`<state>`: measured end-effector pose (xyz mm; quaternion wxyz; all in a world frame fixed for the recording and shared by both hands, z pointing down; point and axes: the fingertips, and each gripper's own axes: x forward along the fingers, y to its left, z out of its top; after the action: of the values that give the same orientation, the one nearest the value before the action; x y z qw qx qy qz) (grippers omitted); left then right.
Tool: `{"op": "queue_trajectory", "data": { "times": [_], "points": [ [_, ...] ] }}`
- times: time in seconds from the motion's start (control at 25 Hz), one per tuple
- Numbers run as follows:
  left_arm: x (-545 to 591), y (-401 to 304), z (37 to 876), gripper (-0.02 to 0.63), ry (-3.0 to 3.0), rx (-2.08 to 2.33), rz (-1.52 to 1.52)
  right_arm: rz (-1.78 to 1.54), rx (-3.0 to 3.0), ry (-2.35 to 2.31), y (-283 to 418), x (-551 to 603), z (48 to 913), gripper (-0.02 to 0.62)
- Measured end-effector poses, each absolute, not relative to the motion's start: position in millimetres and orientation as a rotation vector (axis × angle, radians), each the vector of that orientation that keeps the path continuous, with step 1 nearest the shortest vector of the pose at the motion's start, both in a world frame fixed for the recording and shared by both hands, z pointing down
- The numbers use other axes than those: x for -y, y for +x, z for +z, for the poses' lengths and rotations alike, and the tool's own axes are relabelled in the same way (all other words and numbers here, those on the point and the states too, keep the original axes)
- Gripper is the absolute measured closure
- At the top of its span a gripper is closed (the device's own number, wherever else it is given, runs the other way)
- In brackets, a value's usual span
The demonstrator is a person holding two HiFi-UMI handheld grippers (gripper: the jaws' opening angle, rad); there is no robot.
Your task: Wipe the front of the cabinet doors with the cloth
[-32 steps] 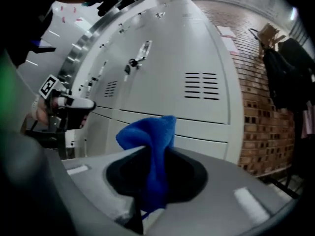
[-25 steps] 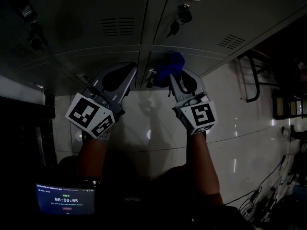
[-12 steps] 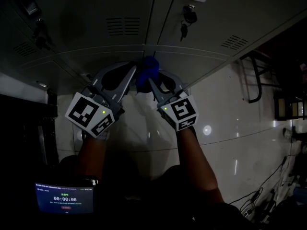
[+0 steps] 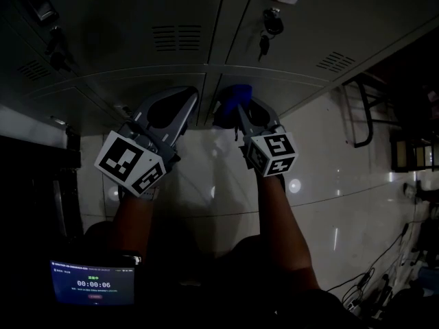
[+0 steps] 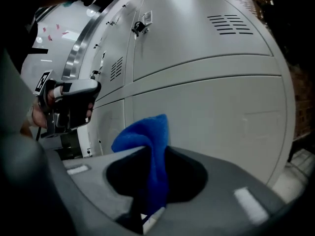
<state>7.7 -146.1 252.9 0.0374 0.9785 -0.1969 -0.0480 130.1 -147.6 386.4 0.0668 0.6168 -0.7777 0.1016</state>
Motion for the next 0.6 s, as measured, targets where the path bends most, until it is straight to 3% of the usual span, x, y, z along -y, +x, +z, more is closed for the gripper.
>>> {"op": "queue_trajectory", "data": {
  "times": [0.6],
  "points": [
    [142, 17, 255, 0.601, 3.0, 0.582, -0.146, 0.281, 2.092, 2.08, 214, 123, 388, 0.52]
  ]
}}
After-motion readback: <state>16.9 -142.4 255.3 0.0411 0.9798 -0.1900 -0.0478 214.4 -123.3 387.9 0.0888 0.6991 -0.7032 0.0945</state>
